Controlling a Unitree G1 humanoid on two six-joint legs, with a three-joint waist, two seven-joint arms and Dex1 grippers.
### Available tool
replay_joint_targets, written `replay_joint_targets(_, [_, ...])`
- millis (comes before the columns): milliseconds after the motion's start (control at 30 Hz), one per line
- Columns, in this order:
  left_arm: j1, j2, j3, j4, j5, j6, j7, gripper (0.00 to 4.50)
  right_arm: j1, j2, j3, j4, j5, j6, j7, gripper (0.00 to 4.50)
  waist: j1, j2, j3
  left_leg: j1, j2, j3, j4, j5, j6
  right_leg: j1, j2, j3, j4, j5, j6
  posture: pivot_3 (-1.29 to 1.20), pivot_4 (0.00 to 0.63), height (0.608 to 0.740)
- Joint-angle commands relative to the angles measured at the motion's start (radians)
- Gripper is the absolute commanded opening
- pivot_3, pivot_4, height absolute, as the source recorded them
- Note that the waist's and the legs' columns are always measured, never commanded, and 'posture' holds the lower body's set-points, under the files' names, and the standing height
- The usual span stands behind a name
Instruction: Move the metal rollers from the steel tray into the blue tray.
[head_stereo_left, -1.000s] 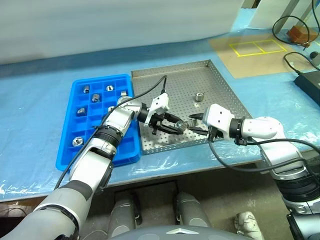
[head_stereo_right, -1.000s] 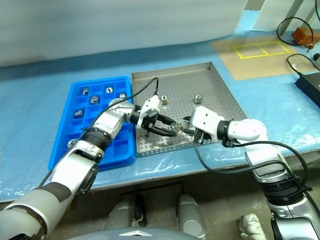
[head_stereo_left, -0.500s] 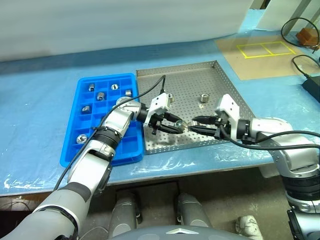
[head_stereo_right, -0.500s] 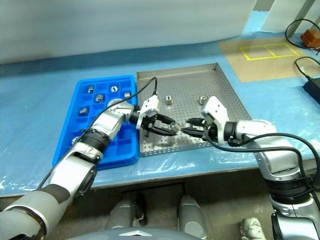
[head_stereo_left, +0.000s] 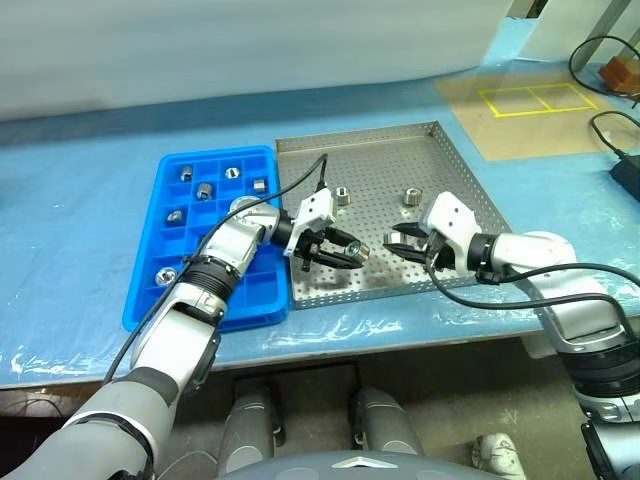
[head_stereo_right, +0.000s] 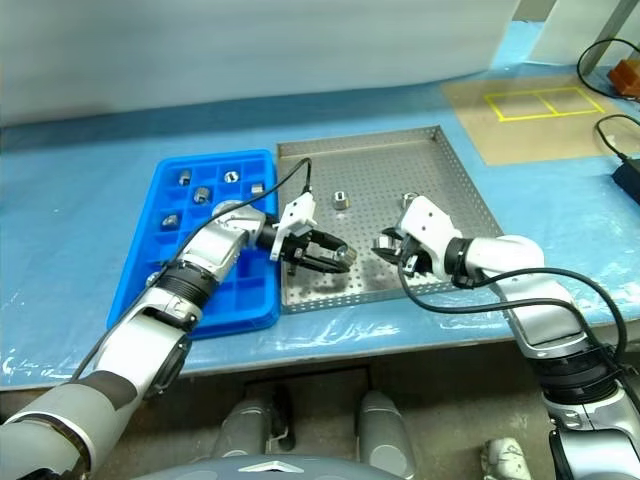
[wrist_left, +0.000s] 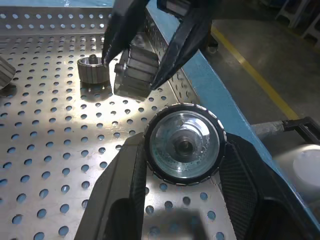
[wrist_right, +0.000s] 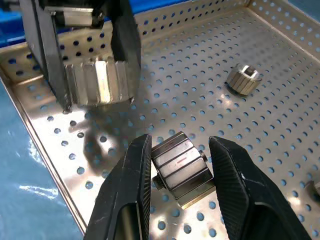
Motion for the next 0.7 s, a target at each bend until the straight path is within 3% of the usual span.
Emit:
replay_joint_targets(33, [-0.003,0.003,0.006,-0.041,-0.006,-0.002,0.005,1.71,-0.007,0.0,-0.001,-0.004,-0.015,-0.048,0.002,1.4,-0.001,0.0,0.0,0.0,0.0,0.0,0.0,0.0,0.0,0.0,0.0,0.0,0.0,0.0,0.0,-0.38,0.15,0.74])
replay_joint_targets(300, [0.008,0.003,0.005,-0.057,-0.009,0.01,0.013,1.71,-0.005,0.01,0.095,0.148,-0.23,-0.246,-0.097,1.4,-0.002,0.0,0.0,0.0,0.0,0.001,0.0,0.0,0.0,0.0,0.0,0.0,0.001,0.0,0.0,-0.37,0.15,0.74])
replay_joint_targets(633, [0.011,0.001,0.002,-0.064,-0.008,0.016,0.012,1.71,0.013,0.051,0.079,0.213,-0.282,-0.339,-0.13,1.4,-0.003,0.0,0.0,0.0,0.0,0.001,0.001,0.0,0.0,-0.001,0.0,0.0,0.002,0.0,0.0,-0.38,0.15,0.74])
replay_joint_targets(667, [0.009,0.001,0.002,-0.063,-0.008,0.015,0.012,1.71,0.012,0.053,0.073,0.211,-0.273,-0.341,-0.123,2.1,-0.003,0.0,0.0,0.0,0.0,0.001,0.001,0.0,0.0,-0.001,0.0,0.0,0.002,0.0,0.0,-0.38,0.15,0.74])
replay_joint_targets(700, [0.007,0.002,0.002,-0.061,-0.008,0.014,0.012,1.71,0.009,0.057,0.066,0.211,-0.269,-0.337,-0.126,2.27,-0.003,0.0,0.0,0.0,0.0,0.001,0.001,0.0,0.0,-0.001,0.0,0.0,0.002,0.0,0.0,-0.38,0.15,0.74])
